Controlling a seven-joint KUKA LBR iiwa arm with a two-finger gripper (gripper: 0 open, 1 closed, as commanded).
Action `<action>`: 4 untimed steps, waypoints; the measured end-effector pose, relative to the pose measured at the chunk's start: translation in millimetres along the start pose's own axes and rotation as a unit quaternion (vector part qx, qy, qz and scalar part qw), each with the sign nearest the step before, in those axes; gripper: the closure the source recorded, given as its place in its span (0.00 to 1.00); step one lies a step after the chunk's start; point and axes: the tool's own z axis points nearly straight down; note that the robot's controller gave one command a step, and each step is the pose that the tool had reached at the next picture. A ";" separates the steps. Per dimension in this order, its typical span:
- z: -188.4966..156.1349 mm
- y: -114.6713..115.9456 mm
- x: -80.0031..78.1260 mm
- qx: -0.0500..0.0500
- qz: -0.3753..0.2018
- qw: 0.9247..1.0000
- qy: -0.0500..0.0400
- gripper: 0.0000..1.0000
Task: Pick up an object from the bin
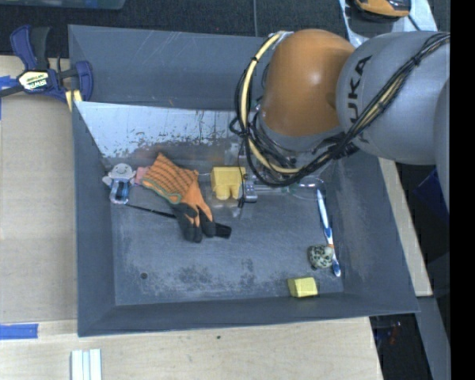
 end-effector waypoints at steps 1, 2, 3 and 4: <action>70.0 50.7 -5.1 -0.001 -0.003 1.000 -0.003 0.00; 71.8 79.0 -8.2 0.000 -0.005 1.000 -0.002 0.00; 69.4 108.8 10.9 -0.001 0.062 0.998 0.000 0.00; 93.9 94.5 9.8 -0.002 0.087 0.996 -0.006 0.00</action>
Offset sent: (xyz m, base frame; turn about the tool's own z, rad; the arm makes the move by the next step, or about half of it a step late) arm 0.0114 0.0917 -0.0429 -0.0100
